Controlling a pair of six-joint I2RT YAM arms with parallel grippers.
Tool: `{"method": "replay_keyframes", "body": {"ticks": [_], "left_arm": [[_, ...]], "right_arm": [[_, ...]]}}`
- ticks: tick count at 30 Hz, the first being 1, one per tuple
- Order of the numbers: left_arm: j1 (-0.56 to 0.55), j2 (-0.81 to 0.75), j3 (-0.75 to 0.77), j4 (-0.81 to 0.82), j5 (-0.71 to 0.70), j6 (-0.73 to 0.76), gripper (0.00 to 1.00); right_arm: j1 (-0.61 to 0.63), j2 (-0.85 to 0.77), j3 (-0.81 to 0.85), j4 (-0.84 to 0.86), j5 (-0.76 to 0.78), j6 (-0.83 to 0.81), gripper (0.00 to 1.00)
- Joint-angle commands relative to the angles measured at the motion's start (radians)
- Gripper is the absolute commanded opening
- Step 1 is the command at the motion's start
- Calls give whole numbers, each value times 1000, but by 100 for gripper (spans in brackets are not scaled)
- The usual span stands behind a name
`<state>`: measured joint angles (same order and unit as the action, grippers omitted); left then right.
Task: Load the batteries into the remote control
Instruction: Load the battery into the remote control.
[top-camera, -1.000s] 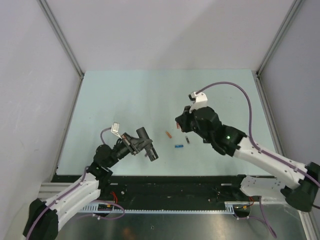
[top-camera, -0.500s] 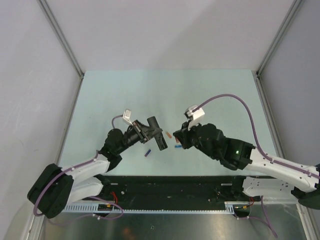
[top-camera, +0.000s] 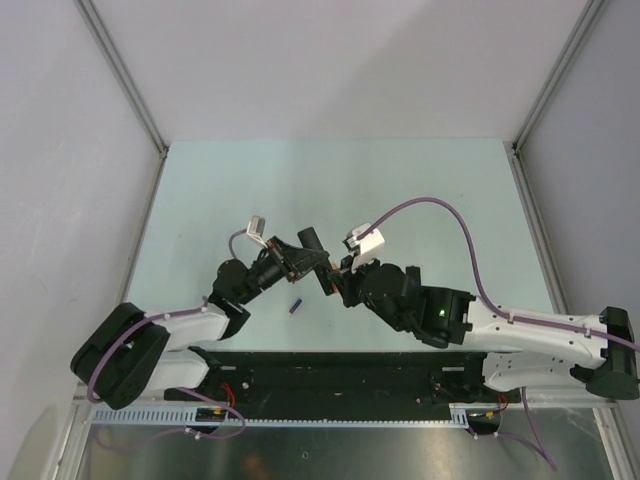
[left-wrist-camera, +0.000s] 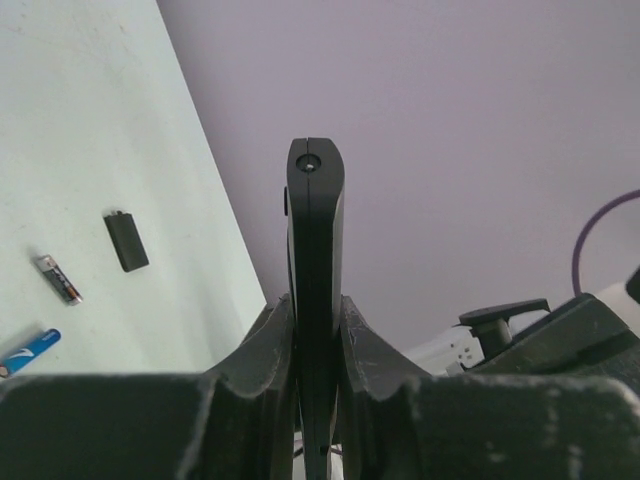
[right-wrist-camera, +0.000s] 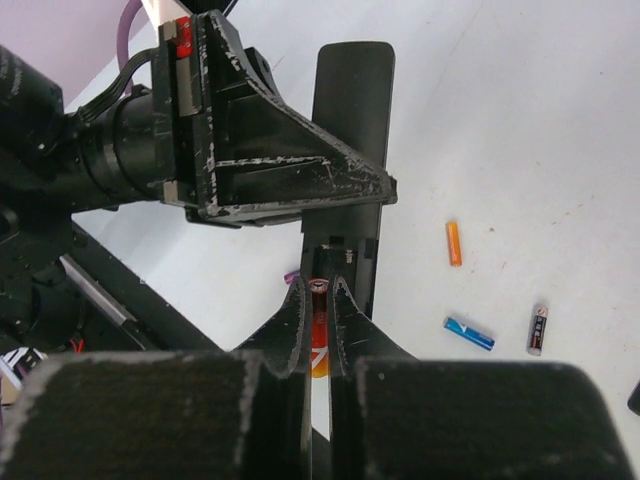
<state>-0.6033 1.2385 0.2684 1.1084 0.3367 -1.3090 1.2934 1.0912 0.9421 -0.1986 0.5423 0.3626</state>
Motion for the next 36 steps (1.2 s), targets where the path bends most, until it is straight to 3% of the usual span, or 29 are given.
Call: {"method": "replay_keyframes", "body": {"ticks": [1,18,36], "left_arm": [[-12,30,-21,174,24,-81,0],[-18,61,-31,235,44,-128,0],[-18,53,-26,235,32,-127,0]], "right_arm": [[10,22,-14,111,91,-16,0],[29,78,-28,222,150,-50,0],[46,84,-28,159,140,-27,0]]}}
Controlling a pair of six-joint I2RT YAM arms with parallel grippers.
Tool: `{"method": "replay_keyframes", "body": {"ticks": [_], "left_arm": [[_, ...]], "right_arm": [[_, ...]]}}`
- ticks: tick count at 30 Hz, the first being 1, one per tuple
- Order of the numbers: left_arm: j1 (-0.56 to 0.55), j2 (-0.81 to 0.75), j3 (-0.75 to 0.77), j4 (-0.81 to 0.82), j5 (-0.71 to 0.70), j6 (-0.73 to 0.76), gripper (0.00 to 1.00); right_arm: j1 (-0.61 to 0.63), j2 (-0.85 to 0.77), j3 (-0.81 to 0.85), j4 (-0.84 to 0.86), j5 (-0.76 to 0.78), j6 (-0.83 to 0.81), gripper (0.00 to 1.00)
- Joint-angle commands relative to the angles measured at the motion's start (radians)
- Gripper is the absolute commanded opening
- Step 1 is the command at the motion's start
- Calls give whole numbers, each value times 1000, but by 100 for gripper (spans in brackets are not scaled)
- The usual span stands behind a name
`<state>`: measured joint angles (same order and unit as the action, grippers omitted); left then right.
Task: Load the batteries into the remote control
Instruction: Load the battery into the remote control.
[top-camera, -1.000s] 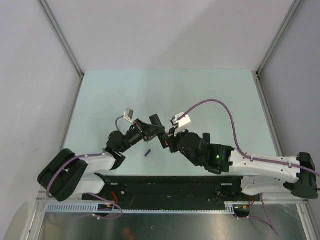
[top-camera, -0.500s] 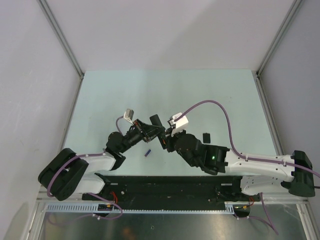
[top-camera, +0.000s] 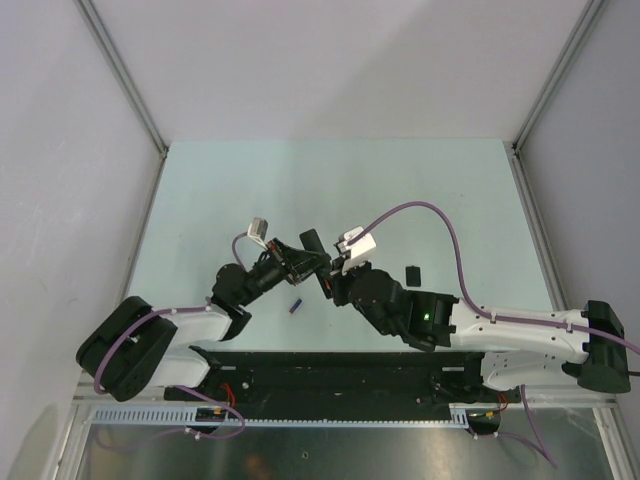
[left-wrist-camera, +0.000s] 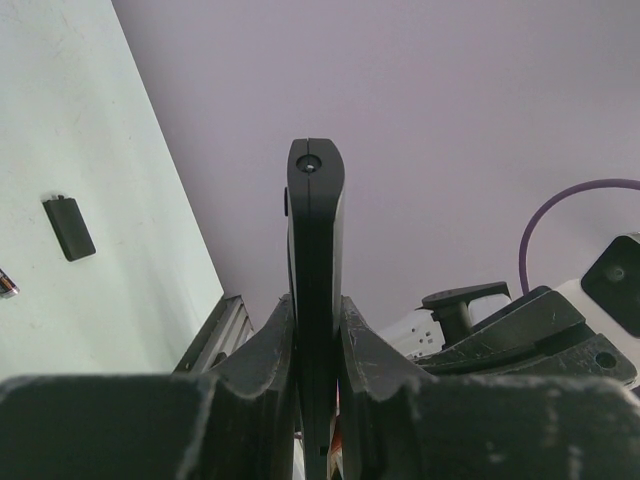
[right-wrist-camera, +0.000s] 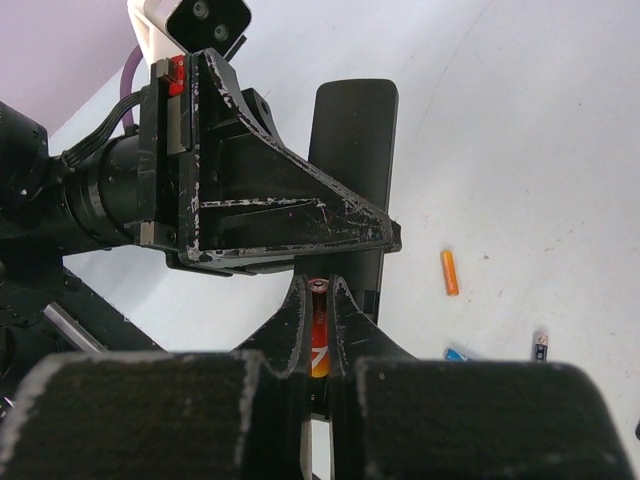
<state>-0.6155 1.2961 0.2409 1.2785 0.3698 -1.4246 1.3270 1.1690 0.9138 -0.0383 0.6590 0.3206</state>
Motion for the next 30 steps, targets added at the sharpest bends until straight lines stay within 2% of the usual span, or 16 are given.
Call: {"method": "replay_keyframes", "body": {"ticks": [1,13,30], "left_arm": [[-6,-4,3,65,-2,-10,0],[-6,-6,21,65,-6,-4,0],[-6,-34,23,65,-6,-4,0]], "right_arm": [[15,6,0,-6,22,17,0],[15,6,-1,-124,-38,83,0],[12,63,2,-195,-65,169,0]]}}
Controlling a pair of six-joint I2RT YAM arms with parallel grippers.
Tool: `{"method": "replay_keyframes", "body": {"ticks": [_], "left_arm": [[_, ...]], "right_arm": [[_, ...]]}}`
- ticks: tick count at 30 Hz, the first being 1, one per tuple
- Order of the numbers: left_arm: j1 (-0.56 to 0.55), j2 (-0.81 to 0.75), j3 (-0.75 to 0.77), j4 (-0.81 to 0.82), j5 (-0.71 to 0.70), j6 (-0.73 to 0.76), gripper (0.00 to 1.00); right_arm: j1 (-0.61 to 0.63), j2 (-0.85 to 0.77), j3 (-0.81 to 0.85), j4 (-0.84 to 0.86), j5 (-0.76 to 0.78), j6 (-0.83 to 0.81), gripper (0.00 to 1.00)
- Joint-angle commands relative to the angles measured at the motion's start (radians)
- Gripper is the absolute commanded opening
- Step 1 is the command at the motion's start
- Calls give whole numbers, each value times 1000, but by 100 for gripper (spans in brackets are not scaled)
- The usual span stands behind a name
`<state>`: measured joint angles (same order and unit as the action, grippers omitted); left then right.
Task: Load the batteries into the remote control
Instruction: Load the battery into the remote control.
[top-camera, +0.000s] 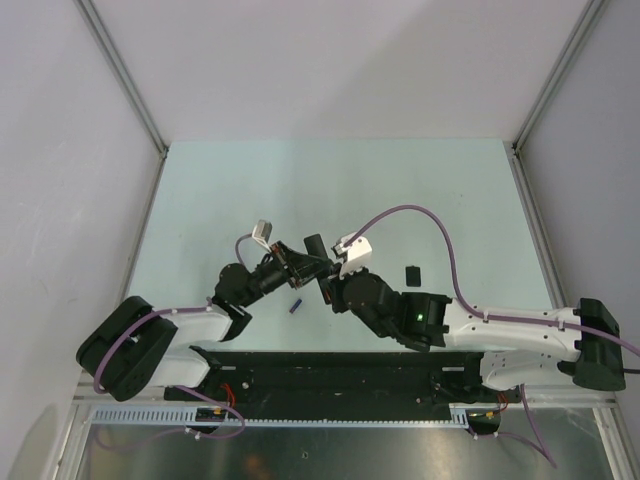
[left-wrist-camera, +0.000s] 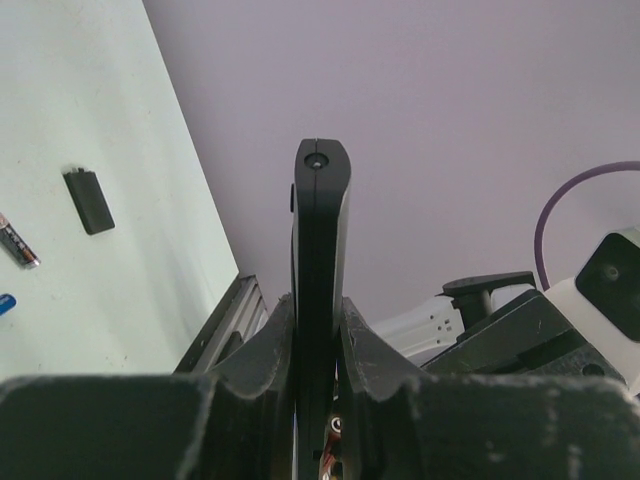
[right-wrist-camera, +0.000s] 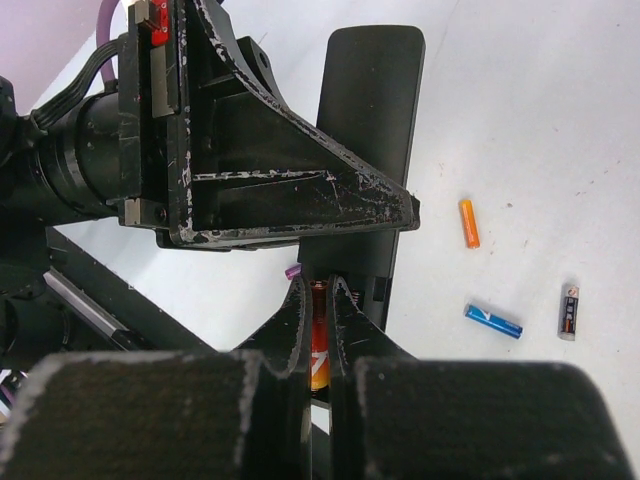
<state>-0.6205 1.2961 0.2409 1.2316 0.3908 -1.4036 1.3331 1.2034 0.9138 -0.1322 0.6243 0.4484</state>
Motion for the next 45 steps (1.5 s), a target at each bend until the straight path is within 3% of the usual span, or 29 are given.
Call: {"method": "replay_keyframes", "body": {"ticks": [1,9,22,32,38,45], "left_arm": [[-1,-34,23,112,-27,-24,0],[-1,-40,23,112,-36,-31,0],[-2,-17,3,112,-43,-25,0],[-2,-11,-5,112,-40,-15,0],[-2,3,-3,112,-40,-12,0],[-2,5,0,112,-36,-8,0]], "right_arm": [[6,30,2,-106,-29,44,0],[5,32,2,-122,-32,62,0],[3,16,17,-141,0,90,29],[3,10,37,-126,12,85,39],[5,-8,65,-129,12,88,57],[5,-19,83,-136,14,90,66]]}}
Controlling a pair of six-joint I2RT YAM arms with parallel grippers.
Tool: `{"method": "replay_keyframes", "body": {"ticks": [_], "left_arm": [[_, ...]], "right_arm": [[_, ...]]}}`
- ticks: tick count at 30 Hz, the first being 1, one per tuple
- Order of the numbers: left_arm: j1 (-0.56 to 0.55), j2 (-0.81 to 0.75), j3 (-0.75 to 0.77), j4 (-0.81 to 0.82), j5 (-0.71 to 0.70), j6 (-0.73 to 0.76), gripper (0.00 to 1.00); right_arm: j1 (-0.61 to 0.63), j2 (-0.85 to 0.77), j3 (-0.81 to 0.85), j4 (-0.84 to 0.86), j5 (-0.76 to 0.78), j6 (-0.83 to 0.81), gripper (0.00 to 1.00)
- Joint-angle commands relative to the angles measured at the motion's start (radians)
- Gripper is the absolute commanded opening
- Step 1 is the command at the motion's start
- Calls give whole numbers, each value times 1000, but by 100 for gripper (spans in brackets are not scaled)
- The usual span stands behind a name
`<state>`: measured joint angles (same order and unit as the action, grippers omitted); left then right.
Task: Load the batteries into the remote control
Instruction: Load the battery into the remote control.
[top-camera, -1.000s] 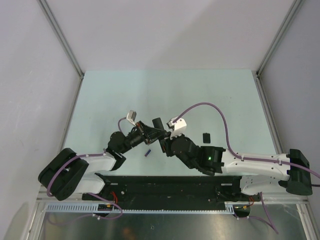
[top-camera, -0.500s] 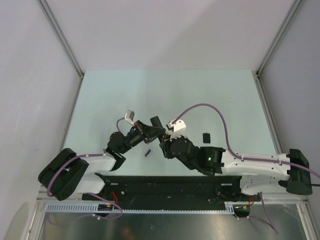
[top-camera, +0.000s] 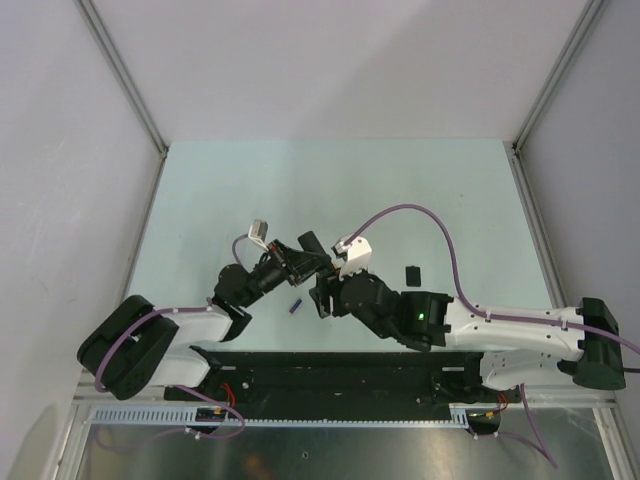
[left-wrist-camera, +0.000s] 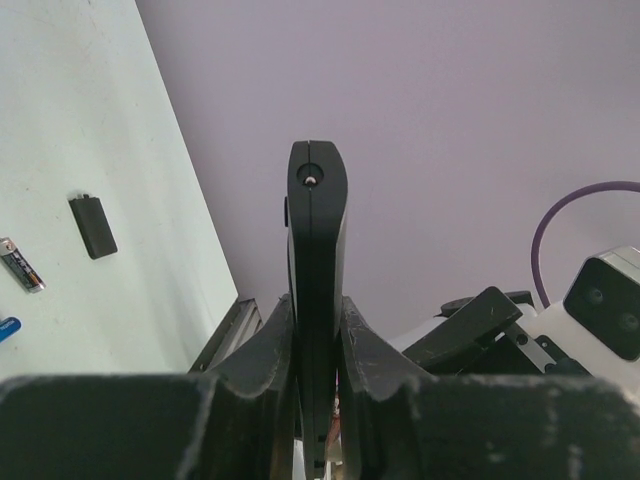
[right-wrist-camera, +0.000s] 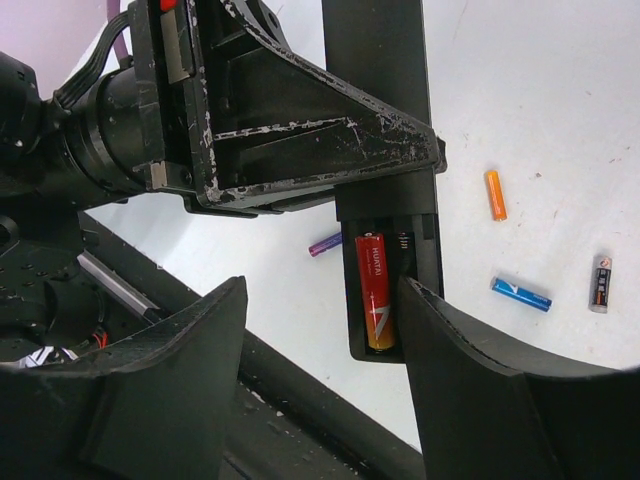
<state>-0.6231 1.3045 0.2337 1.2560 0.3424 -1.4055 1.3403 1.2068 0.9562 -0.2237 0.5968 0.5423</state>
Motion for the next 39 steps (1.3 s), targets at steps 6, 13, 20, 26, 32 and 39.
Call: {"method": "replay_keyframes", "body": {"ticks": [6,13,20,26,32,39], "left_arm": [[0,-7,4,88,14,-4,0],[0,-13,6,88,23,2,0],[2,-24,-5,89,20,2,0],[2,-19,-4,89,9,7,0],[6,-28,10,97,-6,22,0],[11,-66,9,112,-118,77,0]], "right_arm": [[0,-32,58,-49,60,-7,73],[7,-36,79,-54,86,-19,77],[8,-76,108,-77,104,-25,79],[-38,-165,115,-140,48,123,81],[-306,-253,32,-166,-335,350,93],[-481,-285,-108,-5,-748,584,100]]}}
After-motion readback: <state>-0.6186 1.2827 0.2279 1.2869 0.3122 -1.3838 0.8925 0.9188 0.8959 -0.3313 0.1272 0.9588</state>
